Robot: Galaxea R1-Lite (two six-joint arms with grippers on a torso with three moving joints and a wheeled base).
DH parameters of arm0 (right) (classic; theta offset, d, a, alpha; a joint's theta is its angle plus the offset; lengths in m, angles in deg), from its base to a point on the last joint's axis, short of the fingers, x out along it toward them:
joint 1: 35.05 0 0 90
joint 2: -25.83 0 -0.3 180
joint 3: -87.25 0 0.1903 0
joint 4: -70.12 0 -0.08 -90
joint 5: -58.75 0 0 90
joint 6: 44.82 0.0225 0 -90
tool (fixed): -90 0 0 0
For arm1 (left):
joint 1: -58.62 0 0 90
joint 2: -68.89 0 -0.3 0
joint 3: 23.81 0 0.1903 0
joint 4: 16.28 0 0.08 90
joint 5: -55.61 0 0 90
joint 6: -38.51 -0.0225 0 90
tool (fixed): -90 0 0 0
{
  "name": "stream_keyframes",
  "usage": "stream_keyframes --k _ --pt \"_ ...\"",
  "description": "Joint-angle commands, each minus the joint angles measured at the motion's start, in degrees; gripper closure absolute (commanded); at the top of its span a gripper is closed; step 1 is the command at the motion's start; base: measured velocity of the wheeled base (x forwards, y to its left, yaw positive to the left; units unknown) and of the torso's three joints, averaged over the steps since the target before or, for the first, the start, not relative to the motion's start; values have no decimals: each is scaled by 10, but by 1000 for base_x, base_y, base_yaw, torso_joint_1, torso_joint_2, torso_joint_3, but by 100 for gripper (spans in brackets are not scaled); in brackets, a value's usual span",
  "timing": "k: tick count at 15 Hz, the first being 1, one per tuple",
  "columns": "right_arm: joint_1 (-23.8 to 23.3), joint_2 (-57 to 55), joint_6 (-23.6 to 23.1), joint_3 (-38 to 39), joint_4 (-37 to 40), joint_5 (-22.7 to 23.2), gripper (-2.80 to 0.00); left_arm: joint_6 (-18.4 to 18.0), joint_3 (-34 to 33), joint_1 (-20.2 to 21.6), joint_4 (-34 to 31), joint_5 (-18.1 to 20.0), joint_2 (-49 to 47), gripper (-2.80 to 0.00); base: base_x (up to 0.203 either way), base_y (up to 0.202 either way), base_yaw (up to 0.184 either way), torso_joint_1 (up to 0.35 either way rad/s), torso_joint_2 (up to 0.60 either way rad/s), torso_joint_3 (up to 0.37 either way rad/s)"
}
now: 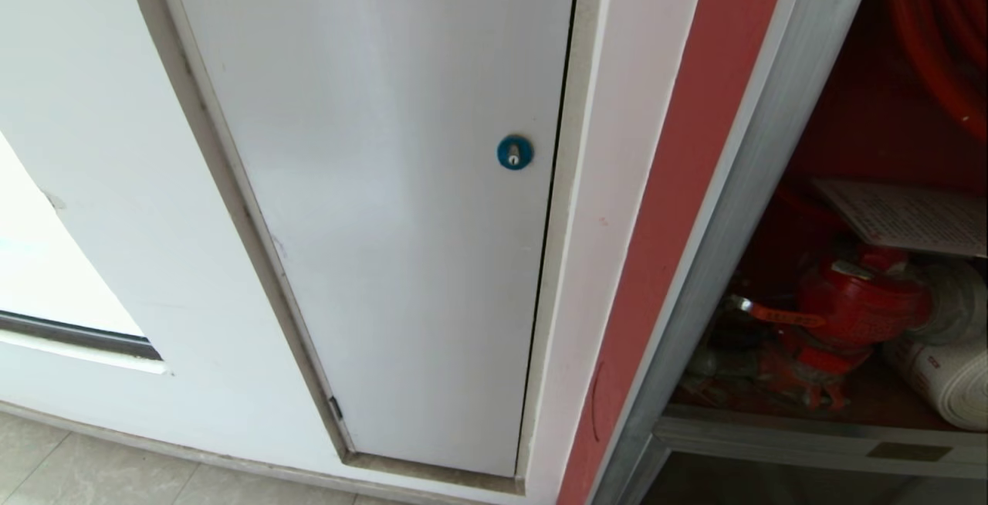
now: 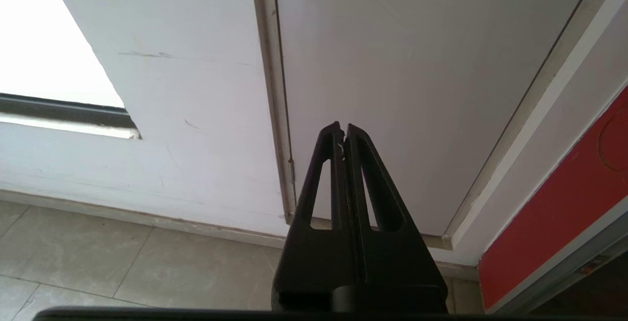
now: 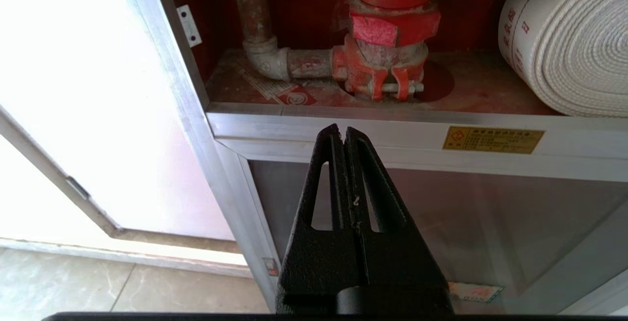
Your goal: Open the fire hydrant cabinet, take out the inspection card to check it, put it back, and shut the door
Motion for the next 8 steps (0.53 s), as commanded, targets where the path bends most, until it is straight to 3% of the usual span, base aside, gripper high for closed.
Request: stream_keyframes --k 1,8 --pt "0 -1 2 0 -1 0 0 0 0 0 0 0 -1 0 0 0 0 0 0 0" --pt "0 -1 1 0 -2 0 0 1 0 0 0 0 -1 0 0 0 0 0 0 0"
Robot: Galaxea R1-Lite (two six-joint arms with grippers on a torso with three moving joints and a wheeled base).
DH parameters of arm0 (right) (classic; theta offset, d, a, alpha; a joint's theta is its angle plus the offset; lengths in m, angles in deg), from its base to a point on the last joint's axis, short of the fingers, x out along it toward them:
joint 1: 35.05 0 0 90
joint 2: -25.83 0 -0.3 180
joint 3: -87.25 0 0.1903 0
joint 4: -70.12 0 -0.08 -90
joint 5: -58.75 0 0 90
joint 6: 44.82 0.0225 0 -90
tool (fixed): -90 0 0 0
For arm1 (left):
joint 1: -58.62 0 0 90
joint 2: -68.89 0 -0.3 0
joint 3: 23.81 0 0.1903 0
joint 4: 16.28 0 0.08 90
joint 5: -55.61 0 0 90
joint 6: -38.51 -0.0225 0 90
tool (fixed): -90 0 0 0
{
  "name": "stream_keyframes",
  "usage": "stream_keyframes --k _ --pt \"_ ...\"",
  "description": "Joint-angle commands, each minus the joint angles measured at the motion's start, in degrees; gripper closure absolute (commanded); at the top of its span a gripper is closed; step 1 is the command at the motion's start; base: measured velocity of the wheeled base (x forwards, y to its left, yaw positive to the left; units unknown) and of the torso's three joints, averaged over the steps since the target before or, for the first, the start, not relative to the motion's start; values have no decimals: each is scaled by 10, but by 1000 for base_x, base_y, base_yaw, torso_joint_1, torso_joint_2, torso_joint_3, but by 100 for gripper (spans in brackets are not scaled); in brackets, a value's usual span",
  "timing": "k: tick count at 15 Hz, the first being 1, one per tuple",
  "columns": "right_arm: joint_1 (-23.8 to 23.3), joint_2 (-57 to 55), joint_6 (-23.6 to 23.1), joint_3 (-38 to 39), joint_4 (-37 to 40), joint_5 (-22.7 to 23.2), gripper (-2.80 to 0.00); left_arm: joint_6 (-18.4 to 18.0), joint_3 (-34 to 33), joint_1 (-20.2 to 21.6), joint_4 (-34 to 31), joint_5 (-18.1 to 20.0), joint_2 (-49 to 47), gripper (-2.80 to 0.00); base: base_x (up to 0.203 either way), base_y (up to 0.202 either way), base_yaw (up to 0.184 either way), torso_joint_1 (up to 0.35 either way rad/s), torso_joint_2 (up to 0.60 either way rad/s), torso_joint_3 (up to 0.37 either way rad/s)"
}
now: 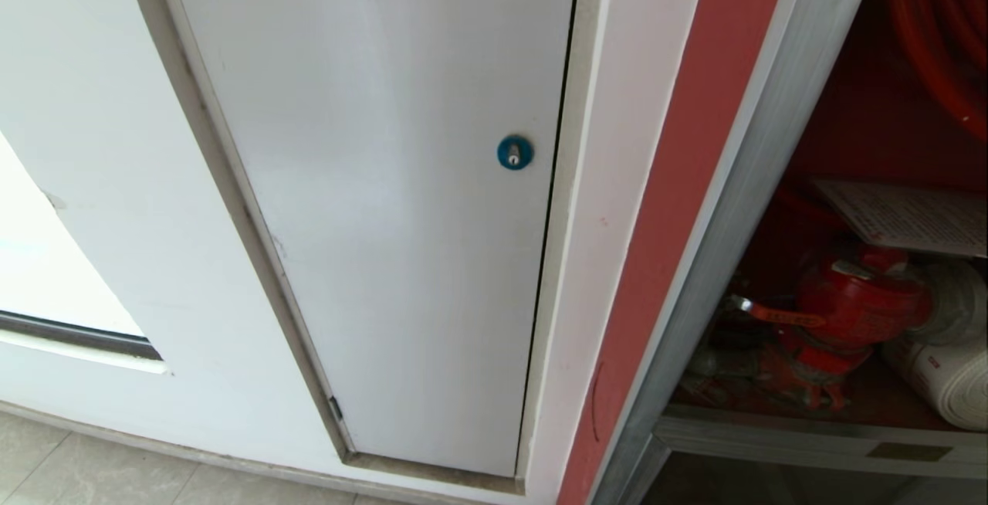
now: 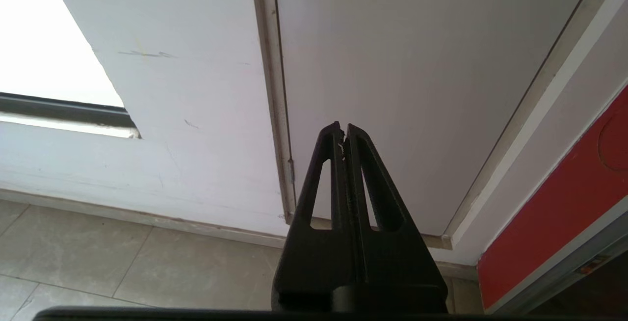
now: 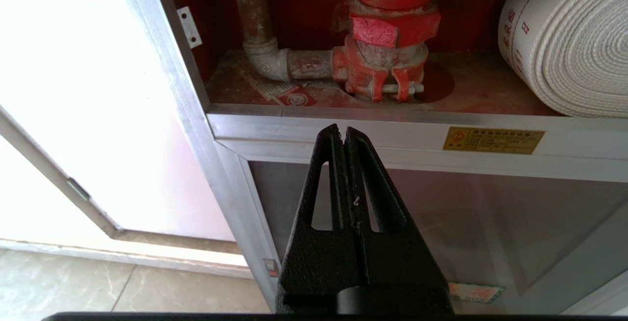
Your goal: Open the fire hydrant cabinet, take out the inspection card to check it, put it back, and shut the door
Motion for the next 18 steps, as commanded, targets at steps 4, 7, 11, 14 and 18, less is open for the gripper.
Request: stream_keyframes --k 4,7,11,14,18 --pt "0 -1 0 0 0 0 0 0 0 0 1 0 -1 0 0 0 0 0 0 0" --pt "0 -1 0 0 0 0 0 1 0 0 1 0 -1 0 -69 0 0 8 5 2" --pt "0 -1 0 0 0 0 0 1 0 0 1 0 -1 0 -194 0 0 -9 3 0" --pt "0 -1 0 0 0 0 0 1 0 0 1 0 -1 0 -194 0 -1 -1 3 6" --pt "0 -1 0 0 0 0 0 0 0 0 1 0 -1 0 -197 0 1 2 2 0"
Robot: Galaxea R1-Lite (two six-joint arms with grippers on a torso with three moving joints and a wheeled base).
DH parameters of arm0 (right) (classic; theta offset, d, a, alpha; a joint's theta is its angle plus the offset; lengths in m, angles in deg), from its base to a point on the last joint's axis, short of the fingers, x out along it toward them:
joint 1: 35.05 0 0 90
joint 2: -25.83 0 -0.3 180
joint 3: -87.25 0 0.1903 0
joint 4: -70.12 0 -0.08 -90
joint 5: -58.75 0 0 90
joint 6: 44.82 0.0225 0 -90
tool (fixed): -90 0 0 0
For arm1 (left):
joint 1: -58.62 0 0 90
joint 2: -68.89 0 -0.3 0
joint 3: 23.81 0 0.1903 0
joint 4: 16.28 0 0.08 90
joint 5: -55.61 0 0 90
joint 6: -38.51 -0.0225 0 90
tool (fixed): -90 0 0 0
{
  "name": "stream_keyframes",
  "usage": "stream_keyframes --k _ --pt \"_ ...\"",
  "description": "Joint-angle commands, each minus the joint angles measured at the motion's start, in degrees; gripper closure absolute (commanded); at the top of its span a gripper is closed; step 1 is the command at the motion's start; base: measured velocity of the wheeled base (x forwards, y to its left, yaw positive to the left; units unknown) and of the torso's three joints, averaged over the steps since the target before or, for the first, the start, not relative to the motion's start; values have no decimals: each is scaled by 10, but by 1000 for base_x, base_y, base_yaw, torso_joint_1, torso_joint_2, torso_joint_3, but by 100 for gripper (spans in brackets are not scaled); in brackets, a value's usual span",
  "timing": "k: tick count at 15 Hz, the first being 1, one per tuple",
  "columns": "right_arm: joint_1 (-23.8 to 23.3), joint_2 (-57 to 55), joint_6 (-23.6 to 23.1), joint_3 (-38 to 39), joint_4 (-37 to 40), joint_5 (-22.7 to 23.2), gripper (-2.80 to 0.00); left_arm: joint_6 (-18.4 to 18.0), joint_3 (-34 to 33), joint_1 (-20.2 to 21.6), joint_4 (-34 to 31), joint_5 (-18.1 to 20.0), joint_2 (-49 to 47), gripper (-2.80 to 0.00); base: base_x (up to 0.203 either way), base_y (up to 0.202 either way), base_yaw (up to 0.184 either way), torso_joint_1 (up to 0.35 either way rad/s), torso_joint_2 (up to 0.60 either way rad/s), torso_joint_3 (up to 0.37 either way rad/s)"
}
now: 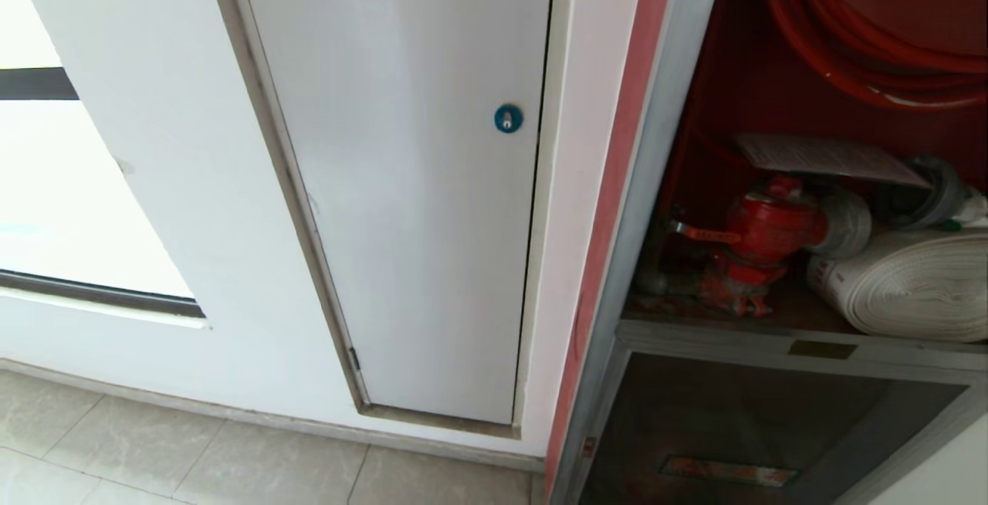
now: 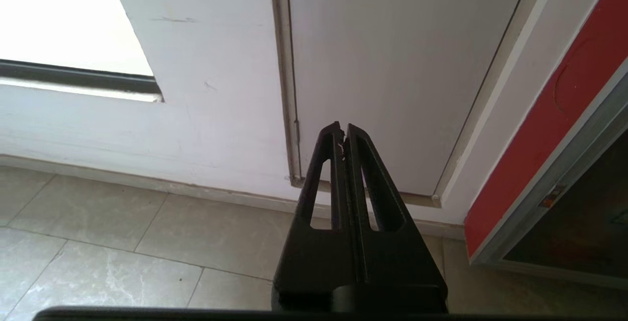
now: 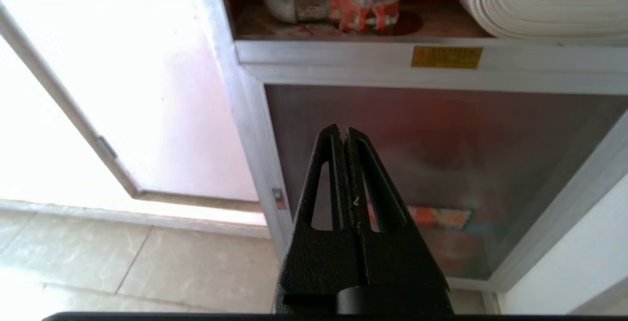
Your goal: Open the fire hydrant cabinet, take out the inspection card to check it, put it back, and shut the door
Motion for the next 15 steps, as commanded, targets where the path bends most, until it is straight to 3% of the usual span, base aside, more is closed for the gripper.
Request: stream_keyframes --k 1,15 --pt "0 -1 0 0 0 0 0 0 0 0 0 0 -1 0 -198 0 0 4 2 -1" --pt "0 -1 1 0 0 0 0 0 0 0 0 0 -1 0 -197 0 1 3 2 3"
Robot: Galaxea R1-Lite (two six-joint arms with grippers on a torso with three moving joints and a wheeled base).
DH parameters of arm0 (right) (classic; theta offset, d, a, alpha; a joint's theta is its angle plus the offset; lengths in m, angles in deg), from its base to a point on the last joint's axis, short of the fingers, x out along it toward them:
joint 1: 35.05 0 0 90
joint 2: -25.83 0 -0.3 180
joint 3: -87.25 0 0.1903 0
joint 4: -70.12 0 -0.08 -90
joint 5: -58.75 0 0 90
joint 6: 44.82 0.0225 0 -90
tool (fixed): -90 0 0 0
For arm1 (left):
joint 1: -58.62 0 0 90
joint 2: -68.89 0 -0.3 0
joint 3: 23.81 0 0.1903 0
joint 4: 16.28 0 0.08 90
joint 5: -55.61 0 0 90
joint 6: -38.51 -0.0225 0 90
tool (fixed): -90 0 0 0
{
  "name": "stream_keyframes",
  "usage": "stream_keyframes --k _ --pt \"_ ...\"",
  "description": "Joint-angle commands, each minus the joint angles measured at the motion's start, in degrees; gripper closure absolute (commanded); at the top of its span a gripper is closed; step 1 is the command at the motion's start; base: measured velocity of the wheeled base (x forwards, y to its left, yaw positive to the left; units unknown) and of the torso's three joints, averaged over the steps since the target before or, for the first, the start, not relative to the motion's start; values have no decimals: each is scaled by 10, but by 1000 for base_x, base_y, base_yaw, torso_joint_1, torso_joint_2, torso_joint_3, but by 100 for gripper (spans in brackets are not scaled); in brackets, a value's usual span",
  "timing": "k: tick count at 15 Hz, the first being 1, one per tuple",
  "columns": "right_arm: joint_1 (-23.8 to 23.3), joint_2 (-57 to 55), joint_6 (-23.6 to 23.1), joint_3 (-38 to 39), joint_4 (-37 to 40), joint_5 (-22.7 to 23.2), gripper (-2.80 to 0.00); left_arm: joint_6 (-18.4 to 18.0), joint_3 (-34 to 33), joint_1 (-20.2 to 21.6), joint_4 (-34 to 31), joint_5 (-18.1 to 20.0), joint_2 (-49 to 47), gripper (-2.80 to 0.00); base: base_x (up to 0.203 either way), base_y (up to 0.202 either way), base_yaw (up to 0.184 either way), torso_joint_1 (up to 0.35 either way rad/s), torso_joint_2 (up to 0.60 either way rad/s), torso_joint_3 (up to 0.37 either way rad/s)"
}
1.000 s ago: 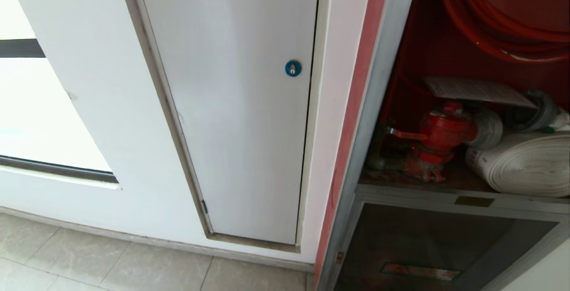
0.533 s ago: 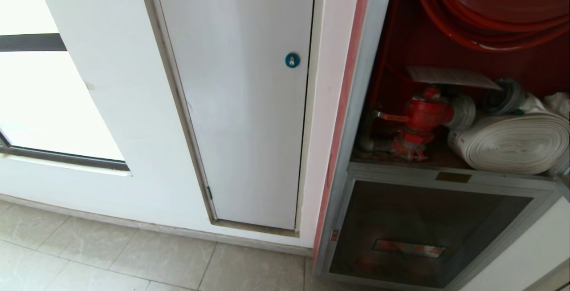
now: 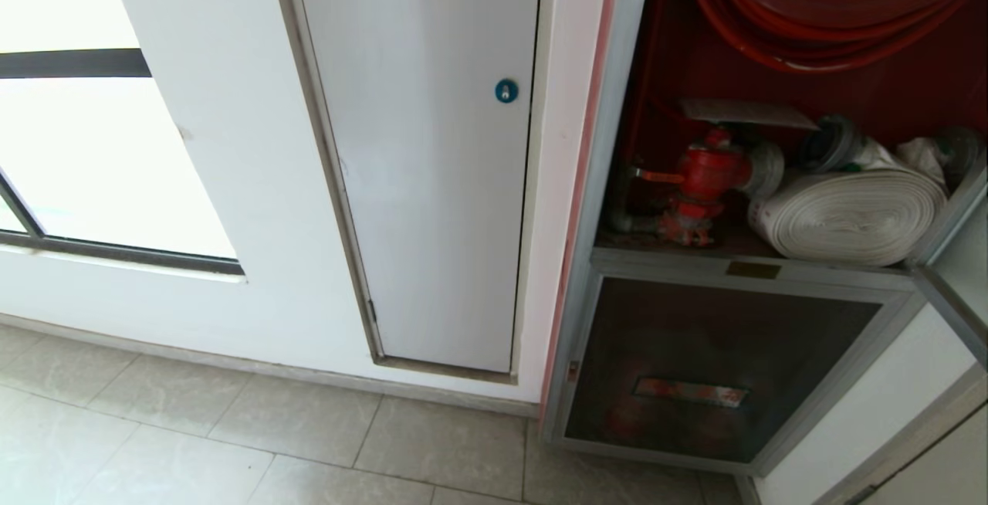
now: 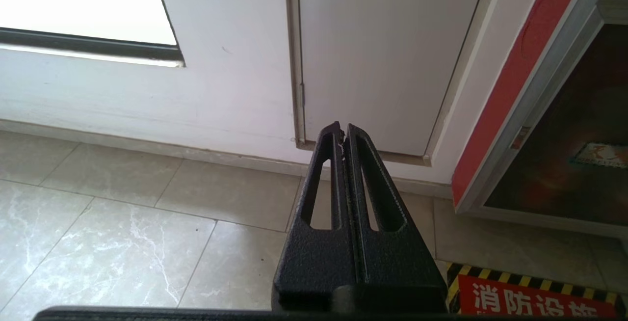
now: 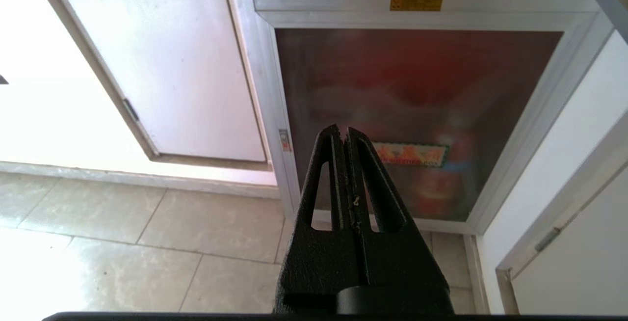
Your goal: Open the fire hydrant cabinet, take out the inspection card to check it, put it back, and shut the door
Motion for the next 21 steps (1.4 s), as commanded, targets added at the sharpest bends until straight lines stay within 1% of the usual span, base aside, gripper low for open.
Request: stream_keyframes --k 1,6,8,21 --pt "0 -1 0 0 0 0 0 0 0 0 0 0 -1 0 -196 0 1 7 2 6" --pt "0 -1 0 0 0 0 0 1 0 0 0 0 -1 0 -195 0 0 2 1 4" --pt "0 -1 0 0 0 0 0 0 0 0 0 0 -1 0 -127 0 6 -5 2 0" --pt "0 -1 0 0 0 0 0 1 0 0 0 0 -1 0 0 0 0 0 0 0"
